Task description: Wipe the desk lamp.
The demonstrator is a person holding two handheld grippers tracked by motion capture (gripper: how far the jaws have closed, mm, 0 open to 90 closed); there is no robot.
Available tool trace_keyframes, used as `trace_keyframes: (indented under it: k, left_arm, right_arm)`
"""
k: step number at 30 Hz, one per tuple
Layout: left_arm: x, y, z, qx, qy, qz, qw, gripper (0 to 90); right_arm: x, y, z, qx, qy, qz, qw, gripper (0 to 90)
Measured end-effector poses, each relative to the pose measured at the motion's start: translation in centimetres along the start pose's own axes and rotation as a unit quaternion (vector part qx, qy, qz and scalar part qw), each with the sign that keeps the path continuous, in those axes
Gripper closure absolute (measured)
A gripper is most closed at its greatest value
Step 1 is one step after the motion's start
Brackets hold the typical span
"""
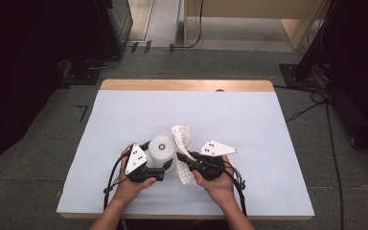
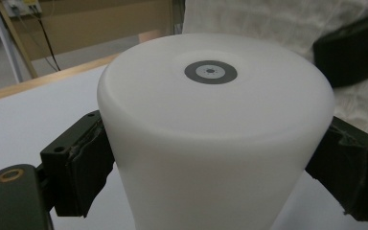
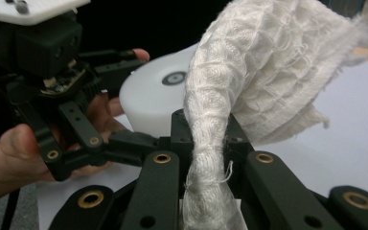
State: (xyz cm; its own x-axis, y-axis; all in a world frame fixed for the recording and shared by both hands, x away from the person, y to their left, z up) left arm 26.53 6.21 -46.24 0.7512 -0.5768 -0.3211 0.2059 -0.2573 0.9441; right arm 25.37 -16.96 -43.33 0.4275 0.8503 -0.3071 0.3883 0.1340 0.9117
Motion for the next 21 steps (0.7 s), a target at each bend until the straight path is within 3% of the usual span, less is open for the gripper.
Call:
trace_keyframes:
  k: [2, 3, 5, 12, 17, 21]
  left_arm:
    - [0.1, 0.1, -0.2, -0.003, 0.005, 0.005, 1.0000, 9.0]
    - [0.2, 0.0, -0.5, -0.004, 0.019, 0.009, 0.9998, 9.0]
    - [0.4, -0.1, -0.9, -0.008, 0.029, 0.011, 0.9995, 9.0]
    - [0.8, -0.7, -1.6, -0.021, 0.027, 0.000, 0.9994, 9.0]
    - [0.7, -0.7, -1.4, -0.016, 0.038, -0.003, 0.9992, 8.6]
    - [0.2, -0.7, -0.7, -0.033, 0.048, -0.006, 0.9983, 2.3]
  right_arm:
    - [0.0, -0.2, 0.2, 0.002, -0.005, -0.004, 1.0000, 80.6]
    - [0.1, -0.8, 0.7, 0.017, -0.018, -0.009, 0.9996, 80.6]
    - [-0.1, -1.1, 1.1, 0.024, -0.028, -0.006, 0.9993, 80.5]
    - [-1.0, -1.8, 2.6, 0.040, -0.068, 0.003, 0.9969, 80.1]
    - [-1.0, -2.3, 3.0, 0.049, -0.071, 0.002, 0.9962, 80.0]
    - [-0.9, -2.5, 3.0, 0.050, -0.070, -0.004, 0.9963, 79.7]
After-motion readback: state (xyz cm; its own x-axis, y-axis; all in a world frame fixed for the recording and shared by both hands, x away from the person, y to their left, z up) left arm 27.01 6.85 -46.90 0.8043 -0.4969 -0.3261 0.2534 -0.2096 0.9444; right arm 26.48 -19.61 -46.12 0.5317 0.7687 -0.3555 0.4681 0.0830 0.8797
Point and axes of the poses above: each handheld gripper's, and its own axes: x roughly forward along the jaws, y roughly out of its top, z roughly to its right, the point moved 1 cm from there along x, roughly forward along the jaws, and after that the axes turned 8 degrees about y, right-handed, at the moved point
